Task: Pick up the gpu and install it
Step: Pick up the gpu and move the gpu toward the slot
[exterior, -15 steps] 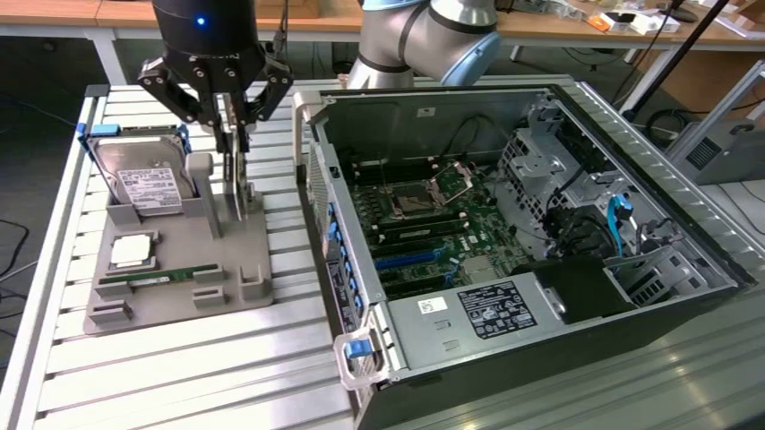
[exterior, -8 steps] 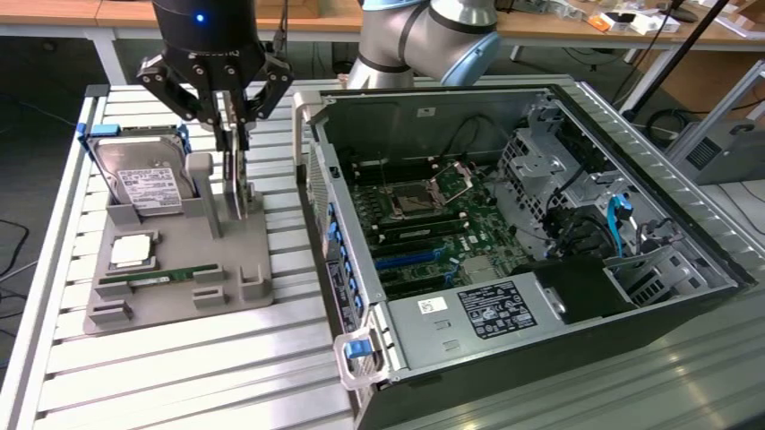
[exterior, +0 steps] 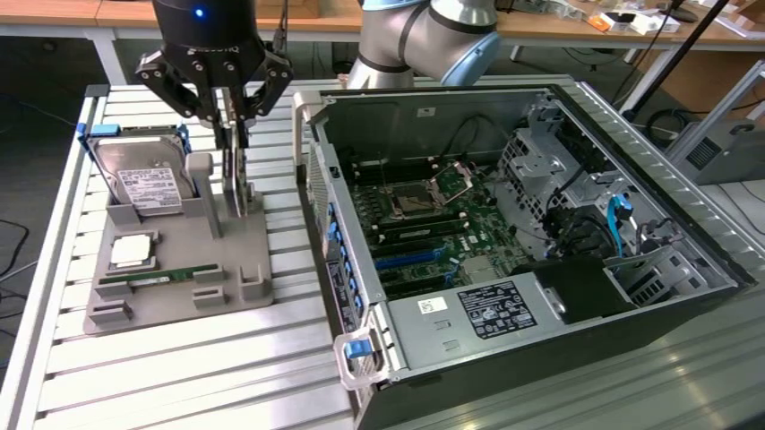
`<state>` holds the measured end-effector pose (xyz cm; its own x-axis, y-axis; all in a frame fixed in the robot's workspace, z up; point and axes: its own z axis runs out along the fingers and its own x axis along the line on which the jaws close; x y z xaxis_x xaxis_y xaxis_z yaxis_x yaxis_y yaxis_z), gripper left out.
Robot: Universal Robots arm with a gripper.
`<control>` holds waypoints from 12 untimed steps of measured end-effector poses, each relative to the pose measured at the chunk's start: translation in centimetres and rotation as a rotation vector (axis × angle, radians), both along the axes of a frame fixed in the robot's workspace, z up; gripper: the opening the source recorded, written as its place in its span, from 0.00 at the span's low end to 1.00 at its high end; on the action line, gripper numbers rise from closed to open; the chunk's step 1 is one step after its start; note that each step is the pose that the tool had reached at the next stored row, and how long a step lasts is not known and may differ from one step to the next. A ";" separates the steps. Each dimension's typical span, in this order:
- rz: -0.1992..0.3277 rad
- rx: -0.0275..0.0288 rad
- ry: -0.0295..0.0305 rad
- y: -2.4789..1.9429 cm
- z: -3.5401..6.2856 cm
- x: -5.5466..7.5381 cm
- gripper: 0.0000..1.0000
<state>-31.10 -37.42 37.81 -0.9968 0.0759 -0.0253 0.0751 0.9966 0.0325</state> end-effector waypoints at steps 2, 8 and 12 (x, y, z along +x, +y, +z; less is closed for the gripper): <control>0.000 0.0000 0.0000 0.00 0.07 0.0 0.27; 0.000 0.0001 -0.0001 0.00 0.29 0.0 0.27; 0.000 0.0000 0.0000 0.00 0.47 0.0 0.27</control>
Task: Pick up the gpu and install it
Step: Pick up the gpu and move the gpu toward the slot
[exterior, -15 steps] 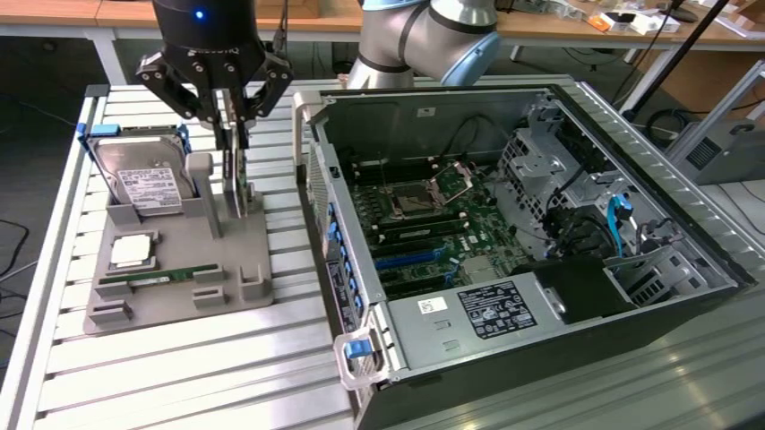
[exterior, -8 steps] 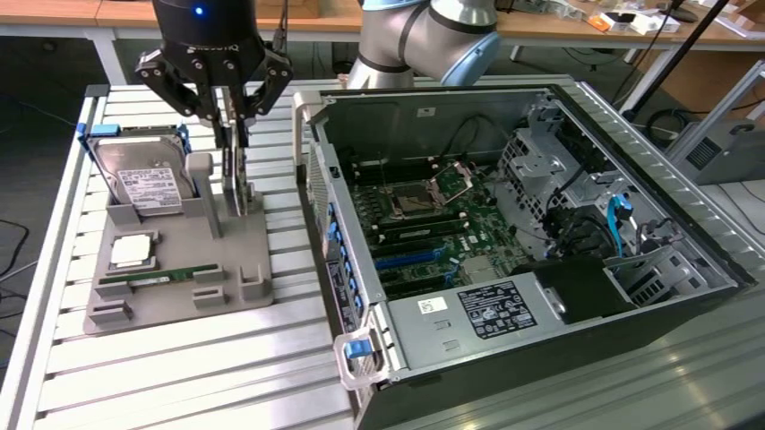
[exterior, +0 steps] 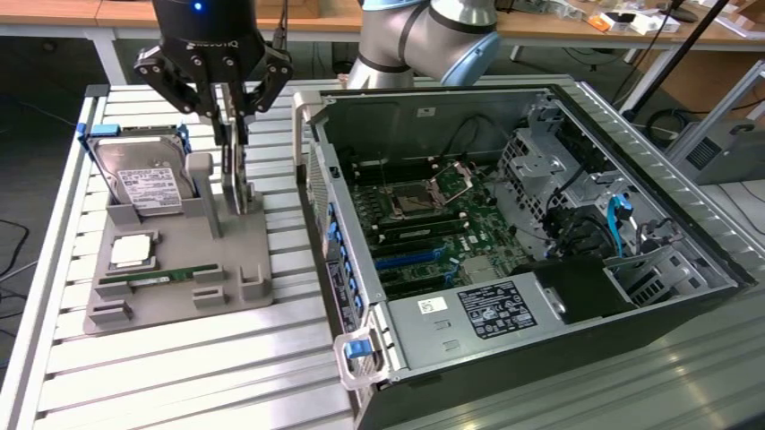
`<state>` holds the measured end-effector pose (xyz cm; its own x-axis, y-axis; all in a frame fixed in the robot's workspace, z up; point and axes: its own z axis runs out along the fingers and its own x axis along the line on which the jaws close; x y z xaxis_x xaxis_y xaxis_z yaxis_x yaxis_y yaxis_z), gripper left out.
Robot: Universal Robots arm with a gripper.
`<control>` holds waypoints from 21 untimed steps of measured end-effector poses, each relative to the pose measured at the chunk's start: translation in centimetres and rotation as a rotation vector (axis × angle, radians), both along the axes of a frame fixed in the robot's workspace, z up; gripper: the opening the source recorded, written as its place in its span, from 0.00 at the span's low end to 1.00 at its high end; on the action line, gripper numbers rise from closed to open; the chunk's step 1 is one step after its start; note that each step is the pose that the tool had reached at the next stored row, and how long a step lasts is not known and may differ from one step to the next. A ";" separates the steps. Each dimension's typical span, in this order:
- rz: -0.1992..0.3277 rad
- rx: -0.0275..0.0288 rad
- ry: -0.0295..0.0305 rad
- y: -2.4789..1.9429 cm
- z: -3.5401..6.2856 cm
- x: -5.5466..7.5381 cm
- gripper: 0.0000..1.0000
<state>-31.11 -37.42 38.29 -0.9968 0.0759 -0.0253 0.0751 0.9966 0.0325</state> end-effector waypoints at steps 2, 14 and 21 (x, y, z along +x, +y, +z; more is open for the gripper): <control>0.000 0.0001 -0.0001 0.00 0.07 0.0 0.27; 0.000 0.0000 0.0000 0.00 0.61 0.0 0.27; 0.000 0.0000 0.0000 0.00 0.94 0.0 0.27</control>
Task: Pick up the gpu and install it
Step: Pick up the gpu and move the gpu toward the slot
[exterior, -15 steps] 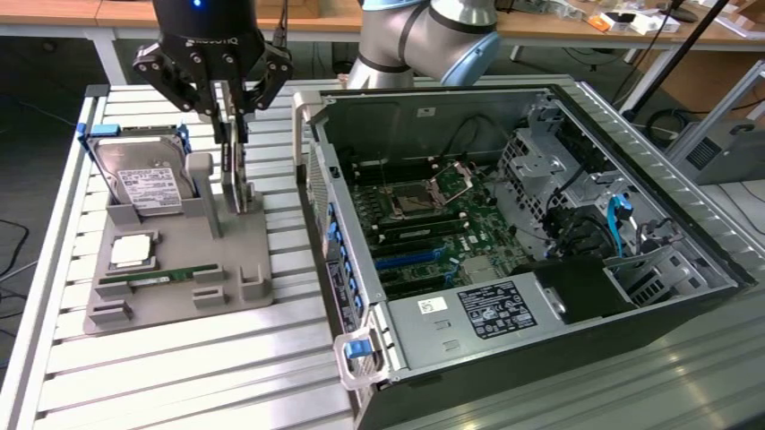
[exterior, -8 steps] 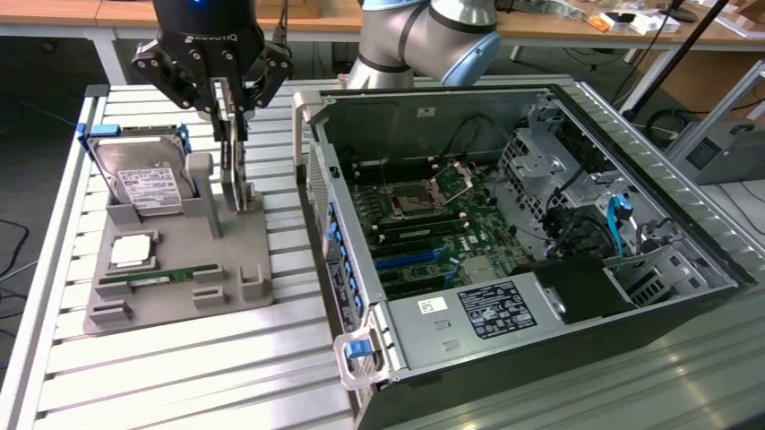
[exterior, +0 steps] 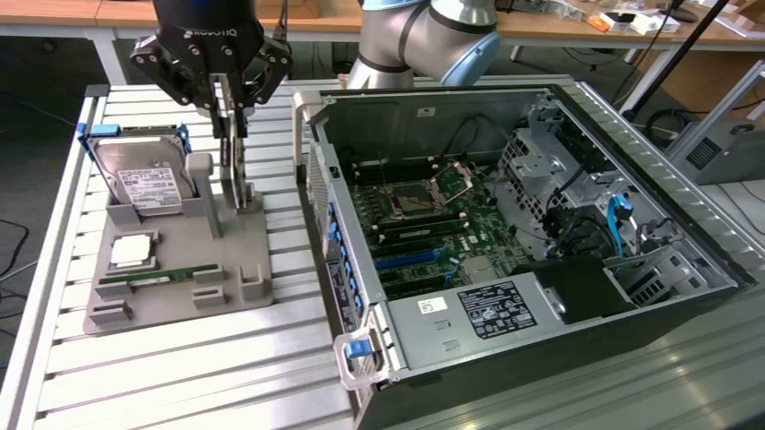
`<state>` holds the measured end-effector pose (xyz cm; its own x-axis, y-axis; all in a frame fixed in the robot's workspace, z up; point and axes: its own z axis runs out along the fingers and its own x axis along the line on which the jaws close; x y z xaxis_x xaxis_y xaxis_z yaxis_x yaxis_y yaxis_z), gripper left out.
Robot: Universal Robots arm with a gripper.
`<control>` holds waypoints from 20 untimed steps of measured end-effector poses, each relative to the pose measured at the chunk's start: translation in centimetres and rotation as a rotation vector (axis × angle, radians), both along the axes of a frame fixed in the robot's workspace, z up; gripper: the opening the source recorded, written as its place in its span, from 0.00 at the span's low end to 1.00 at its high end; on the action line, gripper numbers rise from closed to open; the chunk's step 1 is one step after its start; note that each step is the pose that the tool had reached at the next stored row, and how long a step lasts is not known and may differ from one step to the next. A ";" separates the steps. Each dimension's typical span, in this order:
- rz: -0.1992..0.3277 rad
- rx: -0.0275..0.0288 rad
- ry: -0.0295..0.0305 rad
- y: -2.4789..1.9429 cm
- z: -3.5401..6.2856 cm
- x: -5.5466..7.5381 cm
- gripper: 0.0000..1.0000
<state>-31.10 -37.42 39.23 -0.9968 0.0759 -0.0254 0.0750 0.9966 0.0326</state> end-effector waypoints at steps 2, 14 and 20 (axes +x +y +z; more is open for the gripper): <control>0.000 0.0000 0.0000 0.00 0.10 0.0 0.27; 0.000 0.0006 0.0000 0.00 0.95 0.0 0.27; 0.000 0.0010 0.0000 0.00 1.38 0.0 0.27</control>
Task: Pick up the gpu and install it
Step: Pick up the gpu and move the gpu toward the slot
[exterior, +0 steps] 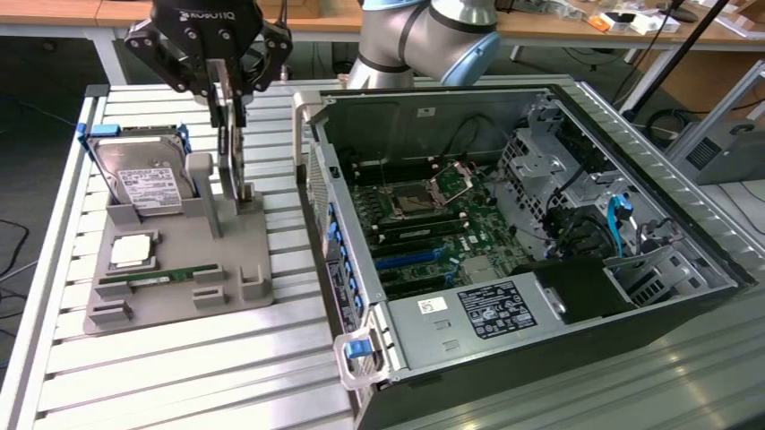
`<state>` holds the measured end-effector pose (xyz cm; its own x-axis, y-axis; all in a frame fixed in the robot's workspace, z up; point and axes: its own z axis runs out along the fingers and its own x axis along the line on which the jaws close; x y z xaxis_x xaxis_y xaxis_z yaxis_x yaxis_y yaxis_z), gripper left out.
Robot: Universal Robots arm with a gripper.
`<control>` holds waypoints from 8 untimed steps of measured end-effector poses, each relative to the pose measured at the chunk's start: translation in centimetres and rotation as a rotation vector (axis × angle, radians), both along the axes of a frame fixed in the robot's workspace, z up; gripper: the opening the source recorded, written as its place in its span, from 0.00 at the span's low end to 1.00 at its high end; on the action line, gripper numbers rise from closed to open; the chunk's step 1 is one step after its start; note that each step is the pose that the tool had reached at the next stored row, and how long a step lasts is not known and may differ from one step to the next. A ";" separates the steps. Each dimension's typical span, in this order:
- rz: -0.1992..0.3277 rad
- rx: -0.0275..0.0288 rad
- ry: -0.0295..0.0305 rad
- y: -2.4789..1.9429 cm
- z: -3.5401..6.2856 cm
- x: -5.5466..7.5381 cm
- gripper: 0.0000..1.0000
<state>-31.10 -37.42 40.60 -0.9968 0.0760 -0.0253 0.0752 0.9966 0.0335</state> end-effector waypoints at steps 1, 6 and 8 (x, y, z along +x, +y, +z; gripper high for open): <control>0.000 0.0000 0.0000 0.00 0.09 0.0 0.27; 0.000 0.0003 0.0000 0.00 0.52 0.0 0.27; 0.000 0.0014 -0.0001 0.00 0.59 0.0 0.27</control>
